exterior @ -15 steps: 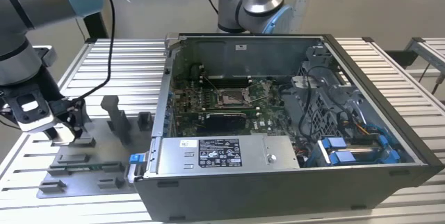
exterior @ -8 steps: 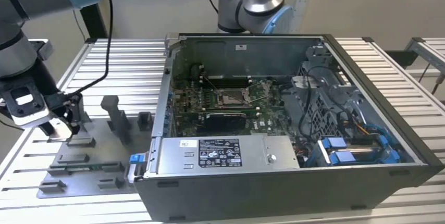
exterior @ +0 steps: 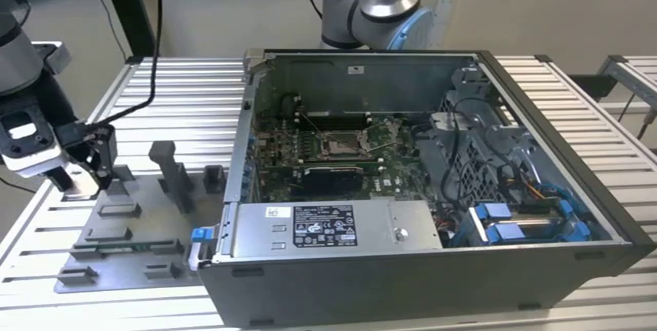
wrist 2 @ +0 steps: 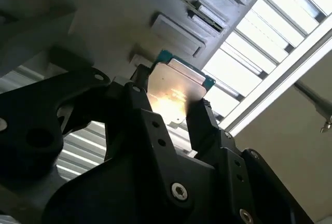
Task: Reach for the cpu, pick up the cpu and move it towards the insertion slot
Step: 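Pick up the cpu and move it towards the insertion slot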
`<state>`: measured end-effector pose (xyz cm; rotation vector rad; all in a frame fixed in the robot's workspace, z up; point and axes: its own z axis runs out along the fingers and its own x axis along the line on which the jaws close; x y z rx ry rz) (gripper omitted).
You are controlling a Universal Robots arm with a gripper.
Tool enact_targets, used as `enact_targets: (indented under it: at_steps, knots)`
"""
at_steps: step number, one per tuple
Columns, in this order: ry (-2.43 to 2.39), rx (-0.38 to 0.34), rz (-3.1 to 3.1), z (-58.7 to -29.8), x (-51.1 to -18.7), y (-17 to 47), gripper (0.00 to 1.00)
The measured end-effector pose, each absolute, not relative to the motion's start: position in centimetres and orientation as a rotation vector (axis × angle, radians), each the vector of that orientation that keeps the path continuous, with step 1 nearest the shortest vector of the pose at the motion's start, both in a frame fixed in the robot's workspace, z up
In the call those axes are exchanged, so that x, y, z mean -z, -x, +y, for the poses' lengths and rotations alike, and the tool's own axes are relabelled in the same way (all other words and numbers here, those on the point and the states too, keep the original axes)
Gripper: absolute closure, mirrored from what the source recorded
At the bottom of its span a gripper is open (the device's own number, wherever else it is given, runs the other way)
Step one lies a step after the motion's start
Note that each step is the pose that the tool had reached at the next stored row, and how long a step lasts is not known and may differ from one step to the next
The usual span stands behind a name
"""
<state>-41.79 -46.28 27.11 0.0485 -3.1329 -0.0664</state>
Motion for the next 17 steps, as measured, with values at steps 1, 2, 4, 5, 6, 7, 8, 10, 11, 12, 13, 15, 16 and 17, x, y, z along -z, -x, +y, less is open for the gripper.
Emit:
enact_targets:
  at_steps: [1, 2, 4, 5, 6, 7, 8, 10, 11, 12, 13, 15, 16, 17]
  knots:
    - [-0.049, 0.066, -3.132, -46.3, -27.5, 41.8, 1.0]
    - [-0.048, 0.066, -3.132, -46.3, -27.8, 41.8, 1.0]
    - [-0.049, 0.067, -3.132, -46.3, -28.4, 41.8, 1.0]
    - [-0.049, 0.066, -3.132, -46.3, -28.8, 41.8, 1.0]
    - [-0.048, 0.066, -3.132, -46.3, -29.1, 41.8, 1.0]
    - [-0.049, 0.066, -3.132, -46.3, -29.4, 41.8, 1.0]
    - [-0.048, 0.066, -3.132, -46.3, -29.7, 41.8, 1.0]
    - [-0.049, 0.067, -3.132, -46.3, -30.4, 41.8, 1.0]
    - [-0.048, 0.067, -3.132, -46.3, -30.7, 41.8, 1.0]
    - [-0.048, 0.067, -3.132, -46.3, -31.0, 41.8, 1.0]
    - [-0.049, 0.067, -3.132, -46.3, -31.3, 41.8, 1.0]
    - [-0.048, 0.067, -3.132, -46.3, -31.9, 41.8, 1.0]
    - [-0.048, 0.067, -3.132, -46.3, -32.3, 41.8, 1.0]
    - [-0.048, 0.066, -3.132, -46.3, -32.7, 41.8, 1.0]
